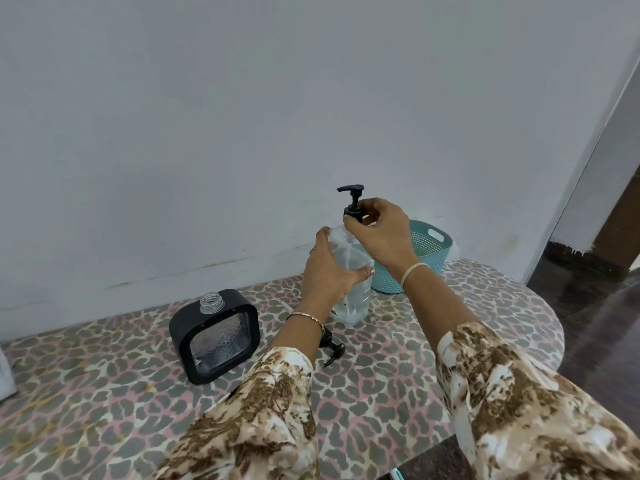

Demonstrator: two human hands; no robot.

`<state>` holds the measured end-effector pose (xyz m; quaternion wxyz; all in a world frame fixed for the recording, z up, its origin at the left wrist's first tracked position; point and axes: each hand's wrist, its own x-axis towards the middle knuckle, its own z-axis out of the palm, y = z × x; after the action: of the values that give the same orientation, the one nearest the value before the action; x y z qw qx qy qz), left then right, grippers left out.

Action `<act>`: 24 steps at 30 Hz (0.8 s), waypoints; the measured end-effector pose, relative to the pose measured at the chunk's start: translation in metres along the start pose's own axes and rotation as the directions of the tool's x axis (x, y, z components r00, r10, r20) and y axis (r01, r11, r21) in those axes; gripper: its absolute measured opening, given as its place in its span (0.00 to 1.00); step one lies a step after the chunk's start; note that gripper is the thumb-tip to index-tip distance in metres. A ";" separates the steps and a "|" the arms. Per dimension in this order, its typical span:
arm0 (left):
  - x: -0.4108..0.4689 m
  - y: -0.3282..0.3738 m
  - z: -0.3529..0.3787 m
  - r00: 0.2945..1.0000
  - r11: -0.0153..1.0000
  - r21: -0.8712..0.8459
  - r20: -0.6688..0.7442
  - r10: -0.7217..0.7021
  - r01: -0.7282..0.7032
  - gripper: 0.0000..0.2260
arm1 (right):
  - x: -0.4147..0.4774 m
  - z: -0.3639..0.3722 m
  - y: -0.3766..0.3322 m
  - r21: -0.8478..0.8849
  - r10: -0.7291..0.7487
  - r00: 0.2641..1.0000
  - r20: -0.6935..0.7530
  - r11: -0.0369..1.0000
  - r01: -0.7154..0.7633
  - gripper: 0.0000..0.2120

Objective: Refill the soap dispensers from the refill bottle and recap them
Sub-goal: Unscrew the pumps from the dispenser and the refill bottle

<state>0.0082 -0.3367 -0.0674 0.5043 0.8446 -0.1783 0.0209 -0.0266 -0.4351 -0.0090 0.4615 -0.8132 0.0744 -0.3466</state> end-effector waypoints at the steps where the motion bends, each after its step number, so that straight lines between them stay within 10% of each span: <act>1: 0.000 0.000 0.000 1.000 1.000 0.000 0.001 0.000 0.000 0.48 | 0.000 0.000 -0.001 0.014 -0.002 1.000 0.013 1.000 0.002 0.07; 11: -0.006 0.006 -0.002 1.000 1.000 -0.024 -0.002 -0.012 0.012 0.47 | 0.004 -0.003 -0.010 -0.076 0.025 0.997 0.079 0.997 -0.019 0.15; 24: -0.034 0.036 -0.036 0.988 0.991 -0.071 -0.115 0.107 -0.116 0.44 | 0.003 -0.041 -0.072 0.242 -0.007 0.961 -0.275 0.967 0.076 0.08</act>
<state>-0.0296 -0.3115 -0.0268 0.5440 0.8106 -0.1978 0.0889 -0.0644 -0.4242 0.0635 0.5384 -0.6946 0.0755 -0.4711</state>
